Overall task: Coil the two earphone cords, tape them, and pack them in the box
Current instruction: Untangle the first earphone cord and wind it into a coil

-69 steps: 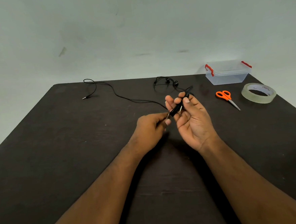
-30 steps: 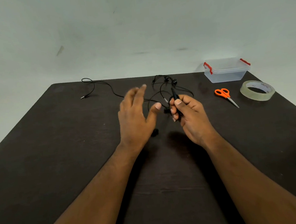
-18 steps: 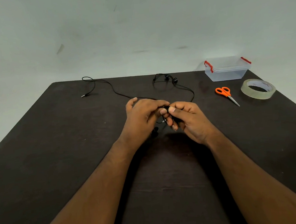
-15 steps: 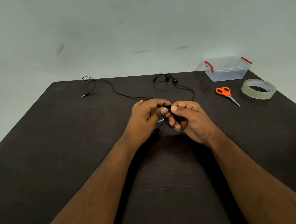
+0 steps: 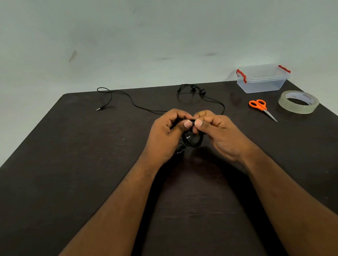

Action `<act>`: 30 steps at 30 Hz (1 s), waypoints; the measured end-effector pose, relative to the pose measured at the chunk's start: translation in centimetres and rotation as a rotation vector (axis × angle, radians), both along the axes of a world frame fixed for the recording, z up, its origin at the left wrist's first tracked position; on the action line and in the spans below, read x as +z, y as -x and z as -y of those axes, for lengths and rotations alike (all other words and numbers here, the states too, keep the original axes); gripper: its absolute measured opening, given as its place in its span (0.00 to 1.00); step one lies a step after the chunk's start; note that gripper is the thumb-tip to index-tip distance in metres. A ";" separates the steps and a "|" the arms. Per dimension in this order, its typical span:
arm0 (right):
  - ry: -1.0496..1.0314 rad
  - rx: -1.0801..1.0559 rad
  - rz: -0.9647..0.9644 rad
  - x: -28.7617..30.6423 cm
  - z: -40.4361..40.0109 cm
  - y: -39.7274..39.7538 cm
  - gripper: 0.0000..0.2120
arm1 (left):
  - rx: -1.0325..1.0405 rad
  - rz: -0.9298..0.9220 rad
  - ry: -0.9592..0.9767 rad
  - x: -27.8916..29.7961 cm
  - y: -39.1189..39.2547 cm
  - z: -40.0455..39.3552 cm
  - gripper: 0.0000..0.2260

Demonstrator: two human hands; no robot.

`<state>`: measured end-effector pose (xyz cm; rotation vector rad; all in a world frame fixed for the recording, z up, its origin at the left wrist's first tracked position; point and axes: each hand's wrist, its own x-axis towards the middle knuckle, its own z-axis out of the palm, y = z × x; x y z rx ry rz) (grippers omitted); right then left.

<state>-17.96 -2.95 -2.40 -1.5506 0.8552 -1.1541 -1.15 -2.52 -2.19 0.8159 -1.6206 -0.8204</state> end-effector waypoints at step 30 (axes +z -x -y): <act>-0.518 0.445 0.532 1.5 -2.3 -0.4 0.13 | -0.040 -0.072 -0.065 -0.1 1.4 -0.7 0.10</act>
